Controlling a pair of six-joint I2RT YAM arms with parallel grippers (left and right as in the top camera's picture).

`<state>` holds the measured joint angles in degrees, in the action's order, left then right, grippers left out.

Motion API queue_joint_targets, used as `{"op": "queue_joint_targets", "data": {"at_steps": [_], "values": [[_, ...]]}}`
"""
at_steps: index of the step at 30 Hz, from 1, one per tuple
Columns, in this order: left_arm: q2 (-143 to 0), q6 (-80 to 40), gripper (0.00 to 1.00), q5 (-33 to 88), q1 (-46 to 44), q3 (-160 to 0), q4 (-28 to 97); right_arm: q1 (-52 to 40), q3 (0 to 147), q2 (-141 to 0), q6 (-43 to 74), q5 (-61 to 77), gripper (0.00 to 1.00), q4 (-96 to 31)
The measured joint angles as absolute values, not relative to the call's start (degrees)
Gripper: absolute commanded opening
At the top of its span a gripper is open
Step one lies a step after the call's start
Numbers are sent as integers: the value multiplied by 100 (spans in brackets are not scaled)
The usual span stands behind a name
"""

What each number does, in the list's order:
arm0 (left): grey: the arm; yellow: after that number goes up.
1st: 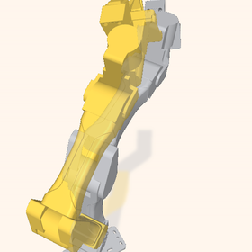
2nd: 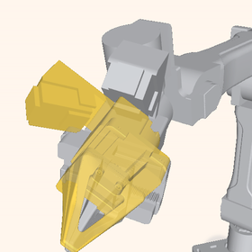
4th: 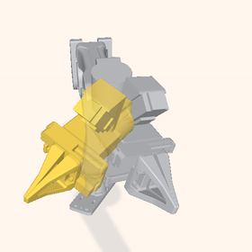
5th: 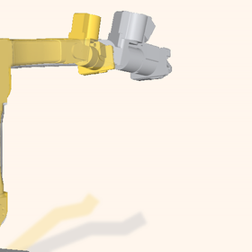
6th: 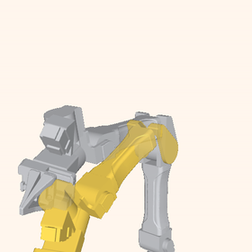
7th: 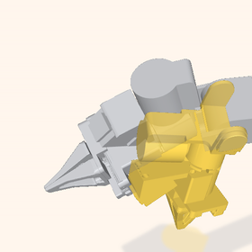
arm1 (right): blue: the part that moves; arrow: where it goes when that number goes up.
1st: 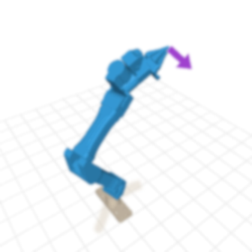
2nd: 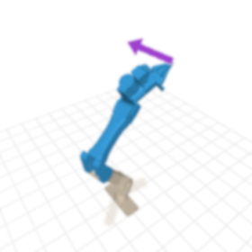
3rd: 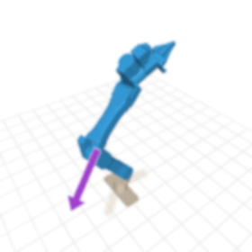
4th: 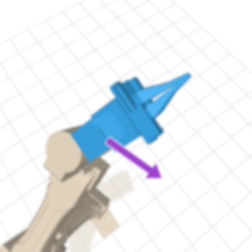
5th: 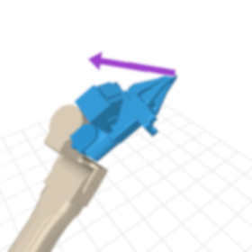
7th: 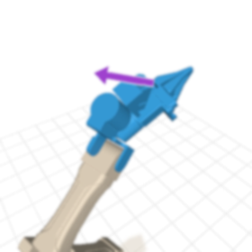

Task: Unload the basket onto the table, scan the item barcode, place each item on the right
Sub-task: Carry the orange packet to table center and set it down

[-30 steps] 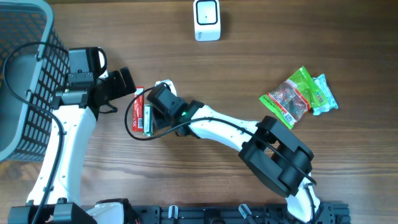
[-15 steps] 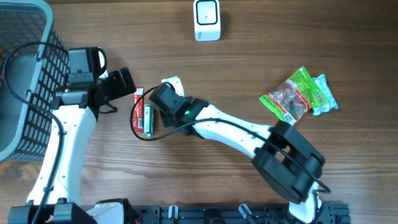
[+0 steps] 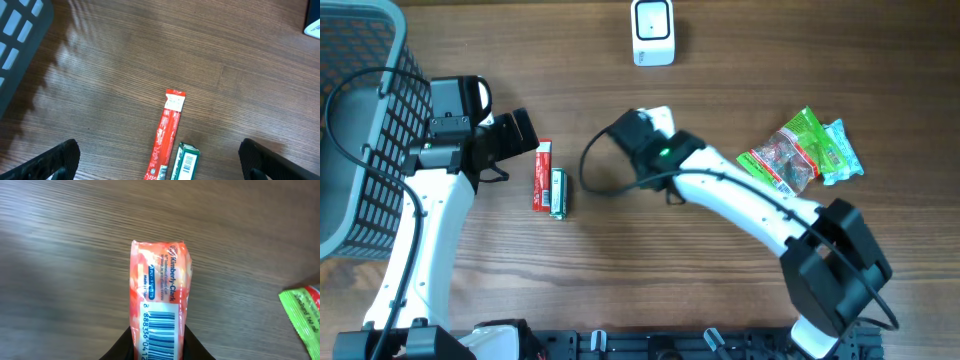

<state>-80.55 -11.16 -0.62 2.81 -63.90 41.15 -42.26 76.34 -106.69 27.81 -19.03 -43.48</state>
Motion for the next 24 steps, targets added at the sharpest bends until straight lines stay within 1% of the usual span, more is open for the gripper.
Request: {"op": "queue_joint_targets", "data": {"at_steps": [5,7,9,10,12,14,15,16,17,18,24], "values": [[-8055,-1116,100,-62,281,-6390,4112,-3498,6899,-10669,2493,-1190,24,-3955],[-8055,-1116,100,-62,281,-6390,4115,-3393,6777,-10669,2392,-974,29,-3887],[-8058,-1116,100,-62,281,-6390,4115,-3356,6748,-10669,2331,-851,51,-3859],[-8055,-1116,100,-62,281,-6390,4115,-3354,6748,-10669,2298,-808,53,-3841],[-8055,-1116,100,-62,281,-6390,4115,-3354,6748,-10669,2261,-738,66,-3841],[-8058,-1116,100,-62,281,-6390,4115,-3354,6748,-10669,2220,-703,66,-3839],[-8055,-1116,100,-62,281,-6390,4115,-3354,6748,-10669,2228,-701,63,-3835],[-8055,-1116,100,-62,281,-6390,4115,-3354,6748,-10669,2224,-690,54,-3830],[-8055,-1116,100,-62,281,-6390,4115,-3354,6748,-10669,2222,-683,47,-3824],[-8055,-1116,100,-62,281,-6390,4115,-3354,6748,-10669,2191,-676,45,-3826],[-8058,-1116,100,-62,281,-6390,4115,-3225,6777,-10451,2067,-626,45,-4154]]}}
